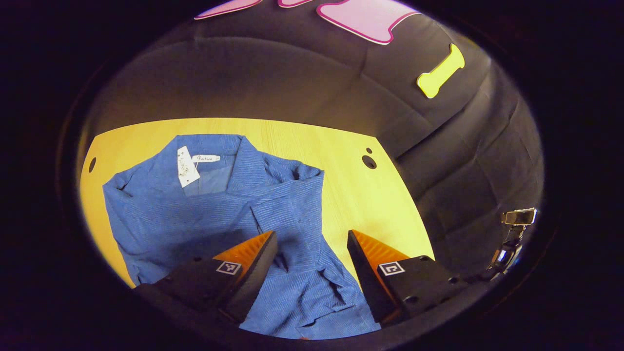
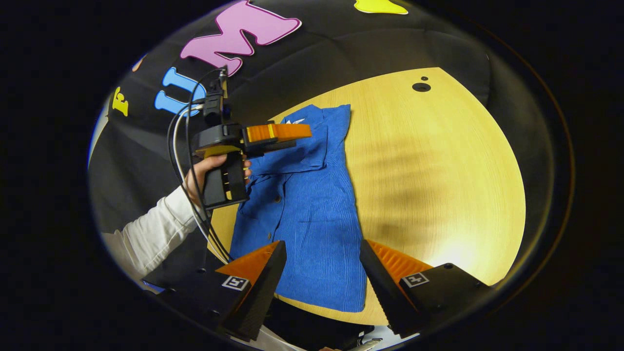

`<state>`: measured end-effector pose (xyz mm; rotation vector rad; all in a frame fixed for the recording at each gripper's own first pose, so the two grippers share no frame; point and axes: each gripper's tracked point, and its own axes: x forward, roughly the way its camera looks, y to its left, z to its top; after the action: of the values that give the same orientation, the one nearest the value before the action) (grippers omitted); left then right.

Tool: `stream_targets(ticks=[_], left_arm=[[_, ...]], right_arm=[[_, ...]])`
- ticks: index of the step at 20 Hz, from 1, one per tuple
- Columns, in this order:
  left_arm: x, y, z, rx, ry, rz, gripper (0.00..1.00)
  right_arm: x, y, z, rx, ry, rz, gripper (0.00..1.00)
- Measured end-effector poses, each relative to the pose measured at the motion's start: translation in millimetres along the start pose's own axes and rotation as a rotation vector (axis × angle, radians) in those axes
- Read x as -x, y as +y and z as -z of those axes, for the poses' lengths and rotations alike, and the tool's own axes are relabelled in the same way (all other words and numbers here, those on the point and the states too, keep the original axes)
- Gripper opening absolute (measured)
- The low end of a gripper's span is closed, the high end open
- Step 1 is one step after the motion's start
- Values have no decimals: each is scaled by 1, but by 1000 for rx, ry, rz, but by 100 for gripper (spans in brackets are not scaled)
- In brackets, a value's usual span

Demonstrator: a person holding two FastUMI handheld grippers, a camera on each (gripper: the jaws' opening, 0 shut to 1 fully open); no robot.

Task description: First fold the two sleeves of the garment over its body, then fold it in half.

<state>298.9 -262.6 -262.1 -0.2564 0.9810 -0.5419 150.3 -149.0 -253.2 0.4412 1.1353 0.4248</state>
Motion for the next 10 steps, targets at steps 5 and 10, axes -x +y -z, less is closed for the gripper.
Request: stream_targets(ticks=[5, 10], left_arm=[[94, 48, 54, 48, -4, -74, 85], [190, 156, 203, 95, 181, -312, 85]], right_arm=[[-19, -3, 24, 52, 64, 69, 97], [-36, -6, 68, 42, 168, 138, 98]])
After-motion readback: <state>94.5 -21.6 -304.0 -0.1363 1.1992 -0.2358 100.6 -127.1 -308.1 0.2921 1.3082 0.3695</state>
